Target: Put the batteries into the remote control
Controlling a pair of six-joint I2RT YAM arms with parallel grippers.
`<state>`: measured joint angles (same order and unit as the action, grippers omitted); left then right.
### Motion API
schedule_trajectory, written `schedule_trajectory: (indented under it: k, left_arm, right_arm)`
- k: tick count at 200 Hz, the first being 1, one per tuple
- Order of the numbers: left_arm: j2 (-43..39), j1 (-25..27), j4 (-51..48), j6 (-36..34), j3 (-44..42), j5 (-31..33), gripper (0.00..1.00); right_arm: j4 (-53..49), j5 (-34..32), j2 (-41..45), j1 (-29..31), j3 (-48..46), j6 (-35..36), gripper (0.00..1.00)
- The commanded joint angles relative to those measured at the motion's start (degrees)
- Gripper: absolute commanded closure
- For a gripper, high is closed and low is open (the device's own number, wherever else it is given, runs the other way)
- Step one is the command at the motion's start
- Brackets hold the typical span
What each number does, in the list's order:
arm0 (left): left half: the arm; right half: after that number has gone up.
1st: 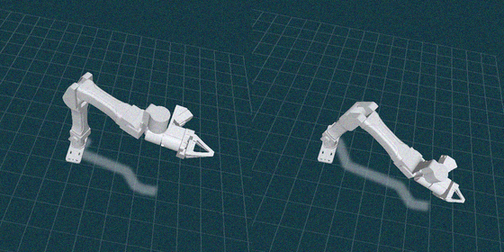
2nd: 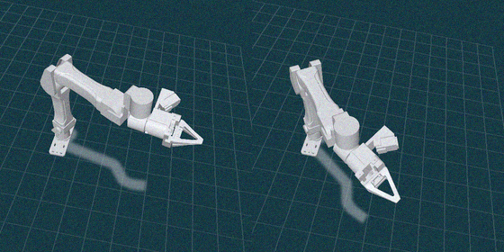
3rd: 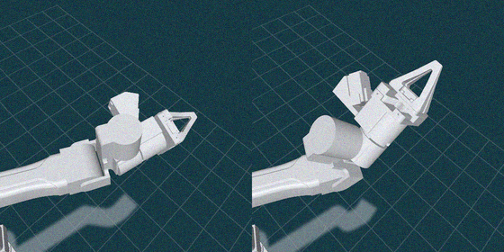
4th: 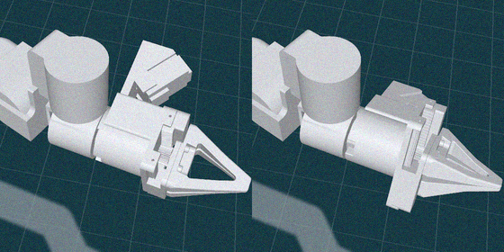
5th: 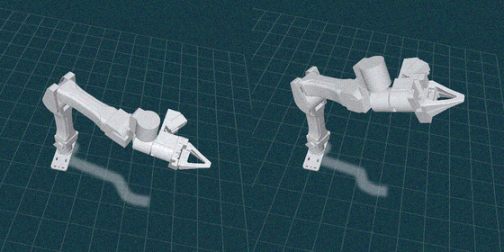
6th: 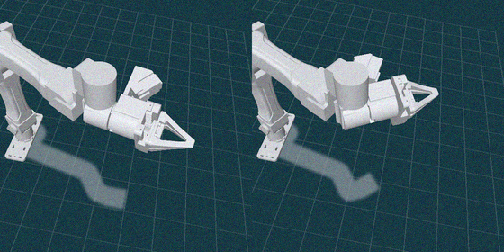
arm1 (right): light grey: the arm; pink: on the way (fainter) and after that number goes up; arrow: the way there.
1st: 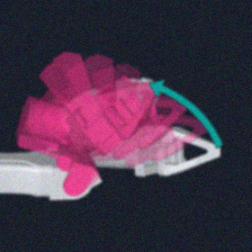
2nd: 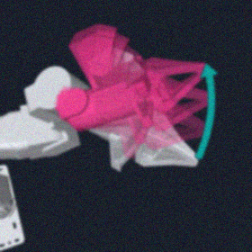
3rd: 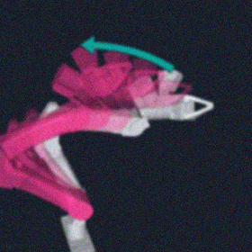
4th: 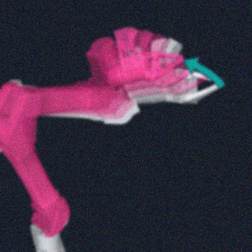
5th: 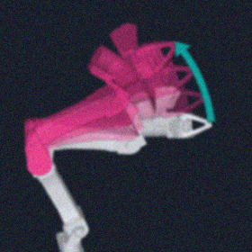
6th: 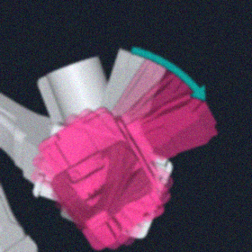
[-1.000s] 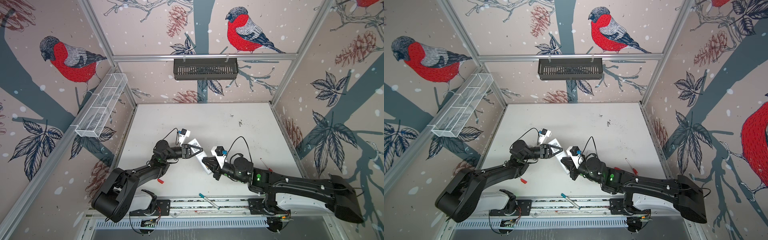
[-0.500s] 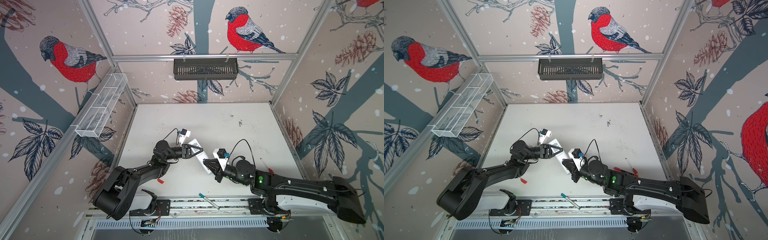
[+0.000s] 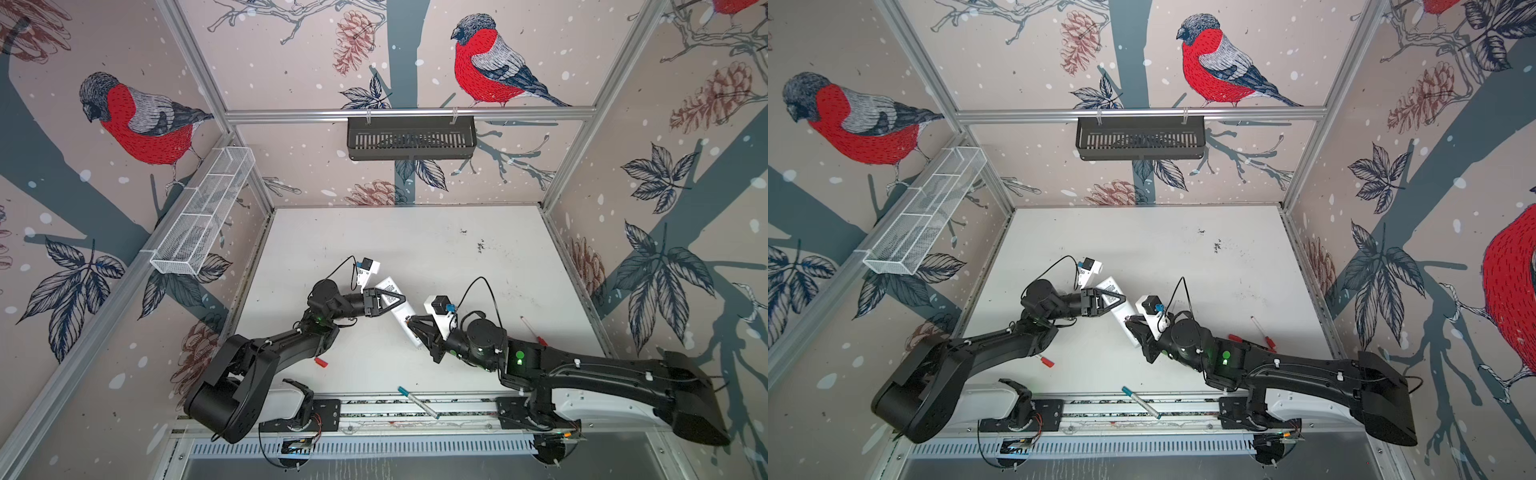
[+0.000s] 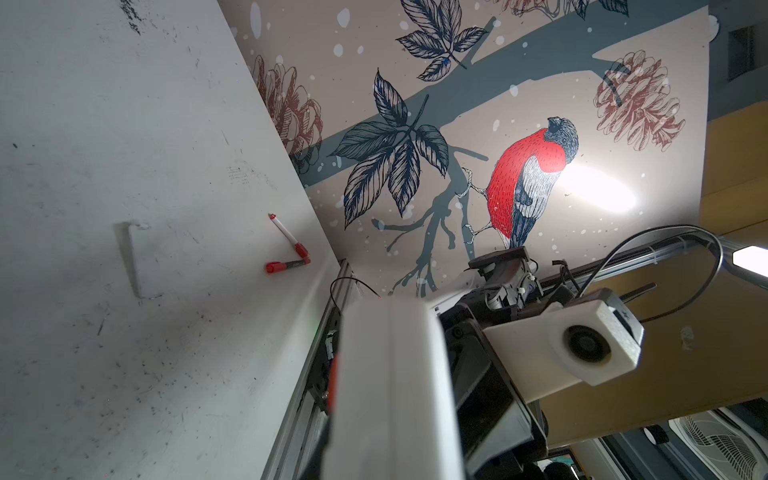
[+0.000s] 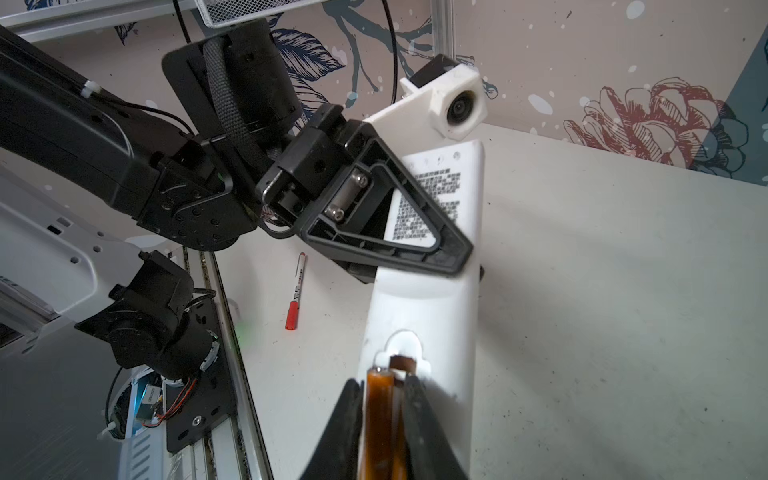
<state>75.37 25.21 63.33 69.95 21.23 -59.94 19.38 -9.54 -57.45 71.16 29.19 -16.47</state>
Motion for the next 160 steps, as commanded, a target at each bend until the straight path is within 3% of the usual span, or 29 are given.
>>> schedule_trajectory:
  k: [1,81,160]
  left_arm:
    - [-0.79,0.01,0.33,-2.67,0.73,-0.90,1.00]
    - [-3.98,0.01,-12.75,-11.27,2.41,1.27,1.00]
    - [-4.77,-0.62,-13.31,-11.42,2.84,1.23,1.00]
  right_arm:
    - [-3.19,-1.58,-0.80,0.10,0.76,-0.35,0.79]
    - [-7.13,-4.50,-4.92,1.51,3.89,-0.02,0.90]
    - [-11.77,-8.63,-9.07,4.10,6.14,0.49,0.93]
